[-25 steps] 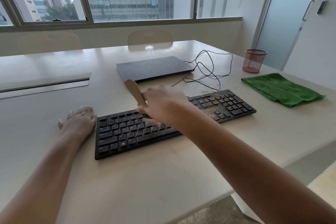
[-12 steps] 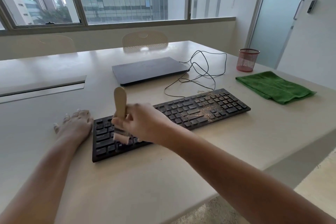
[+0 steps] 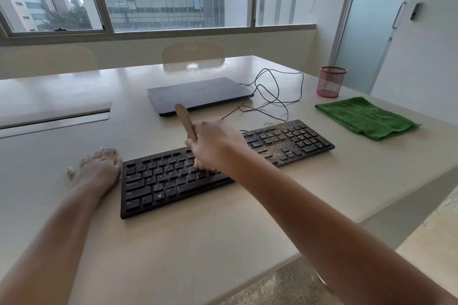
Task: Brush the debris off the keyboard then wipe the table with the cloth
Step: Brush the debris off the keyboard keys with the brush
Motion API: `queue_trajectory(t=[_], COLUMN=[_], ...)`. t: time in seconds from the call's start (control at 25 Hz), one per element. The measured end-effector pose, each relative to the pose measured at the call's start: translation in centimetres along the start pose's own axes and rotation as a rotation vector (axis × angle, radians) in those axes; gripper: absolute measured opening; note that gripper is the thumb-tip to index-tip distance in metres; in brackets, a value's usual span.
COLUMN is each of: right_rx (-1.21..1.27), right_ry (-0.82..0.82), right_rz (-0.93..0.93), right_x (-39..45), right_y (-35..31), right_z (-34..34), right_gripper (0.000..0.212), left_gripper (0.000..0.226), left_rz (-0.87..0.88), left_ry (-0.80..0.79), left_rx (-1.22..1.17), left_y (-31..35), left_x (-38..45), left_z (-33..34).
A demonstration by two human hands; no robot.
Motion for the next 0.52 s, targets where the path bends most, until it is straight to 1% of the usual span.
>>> queue_trajectory(t=[0.08,0.12,0.16,0.2,0.28,0.32,0.36,0.44,0.52], right_rx=[0.279,0.328,0.280,0.167,-0.093,-0.136,-0.119,0.060,0.112], right_ry=[-0.054,-0.074,-0.092,-0.100,-0.085,-0.054,-0.025,0.010,0.004], right_rz=[-0.052,-0.101,-0.128,-0.121,0.010,0.068,0.070,-0.048,-0.129], right_x=[-0.5,-1.1,-1.6,-1.6,-0.6,-0.3,-0.1,-0.6,-1.3], right_y=[-0.8,-1.6,-1.8,-1.2,1.2,2.0,2.1,0.4,-1.3], right_z=[-0.1,0.5,1.0,1.1,-0.6,-1.7,-2.1,-1.4,0.3], right_gripper=[0.024,0.023,0.023,0.025,0.026,0.026,0.027,0.029,0.027], left_gripper=[0.044,0.044,0.044,0.044,0.044,0.044,0.044,0.044,0.044], left_rz=[0.000,0.001,0.002,0.005,0.004,-0.001,-0.003,0.006,0.002], left_ry=[0.001,0.001,0.001,0.000,0.001,0.003,0.005,0.007,0.009], left_rx=[0.003,0.002,0.001,0.001,-0.001,-0.003,-0.002,0.000,-0.004], left_y=[-0.1,-0.1,-0.1,-0.1,0.1,0.0,-0.1,-0.2,-0.3], left_x=[-0.1,-0.1,-0.1,-0.1,-0.1,-0.1,-0.1,0.1,0.1], left_z=[0.0,0.0,0.0,-0.1,-0.1,-0.1,-0.1,0.0,0.0])
Point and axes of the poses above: each hand's wrist, its own x-axis towards the middle knuckle, its own z-axis out of the palm, y = z × x, the point moved 5 cm from there along x, towards the middle knuckle, and after that the axes turned 8 degrees about z, right-handed, at the moved point
